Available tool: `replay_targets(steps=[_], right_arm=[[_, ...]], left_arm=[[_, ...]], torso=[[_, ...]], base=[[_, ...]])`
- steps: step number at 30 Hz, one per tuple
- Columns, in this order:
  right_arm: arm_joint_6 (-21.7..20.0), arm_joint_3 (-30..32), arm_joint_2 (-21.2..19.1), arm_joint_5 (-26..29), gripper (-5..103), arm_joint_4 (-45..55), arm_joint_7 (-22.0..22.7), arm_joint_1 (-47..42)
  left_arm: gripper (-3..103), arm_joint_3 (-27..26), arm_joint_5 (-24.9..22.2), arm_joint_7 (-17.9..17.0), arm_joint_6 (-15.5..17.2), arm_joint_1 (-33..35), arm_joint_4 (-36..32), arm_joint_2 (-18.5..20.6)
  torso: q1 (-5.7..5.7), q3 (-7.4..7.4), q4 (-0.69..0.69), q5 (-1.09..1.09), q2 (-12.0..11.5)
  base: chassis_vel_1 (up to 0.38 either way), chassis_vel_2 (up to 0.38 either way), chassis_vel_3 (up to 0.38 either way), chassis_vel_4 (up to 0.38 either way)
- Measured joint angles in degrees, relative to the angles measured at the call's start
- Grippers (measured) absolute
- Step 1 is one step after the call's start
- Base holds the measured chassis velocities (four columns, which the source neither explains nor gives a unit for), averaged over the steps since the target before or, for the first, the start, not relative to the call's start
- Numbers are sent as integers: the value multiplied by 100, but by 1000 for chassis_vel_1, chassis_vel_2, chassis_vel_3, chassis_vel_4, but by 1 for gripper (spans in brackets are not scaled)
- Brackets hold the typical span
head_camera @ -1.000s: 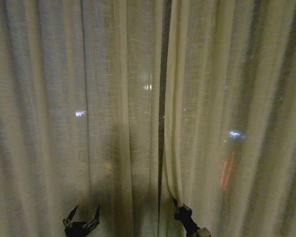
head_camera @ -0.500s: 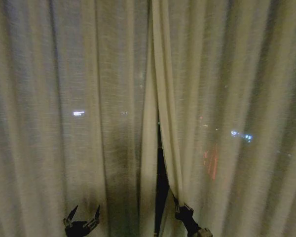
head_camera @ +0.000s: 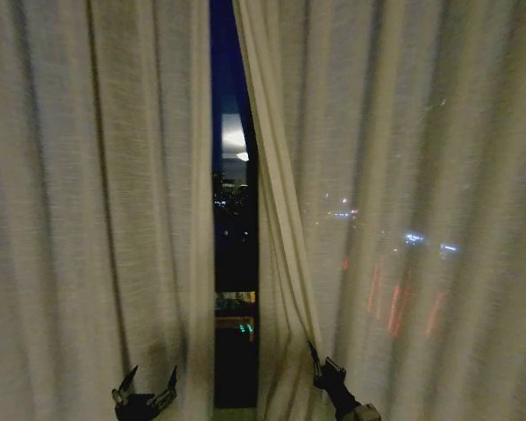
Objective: Open the curtains by pulling them apart, changing their state from closed to fully open.
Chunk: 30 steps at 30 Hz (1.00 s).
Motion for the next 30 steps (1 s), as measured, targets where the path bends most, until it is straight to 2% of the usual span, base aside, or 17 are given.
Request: replay_targets(steps=[5,11,17,30], right_arm=[[29,5,-3,-26,1,-23,-5,-34],[28,11,2,-42,1,9,7,-26],[13,20,2,-31,1,-32,63,12],[13,121,-1,2,1,-85,136,84]], left_arm=[[100,-1,8,16,-41,23,0,-17],[100,4,18,11,-40,0,6,-11],[100,14,23,11,-26,-20,25,7],[100,12,0,22,-40,-38,165,63]], torso=[[-1,1,-4,4,0],[2,0,1,-4,0],[2,0,0,0,-1],[0,1,-1,2,-1]], base=[[-285,-280,279,270],[-115,-129,109,122],[-169,-165,203,157],[-372,-368,358,371]])
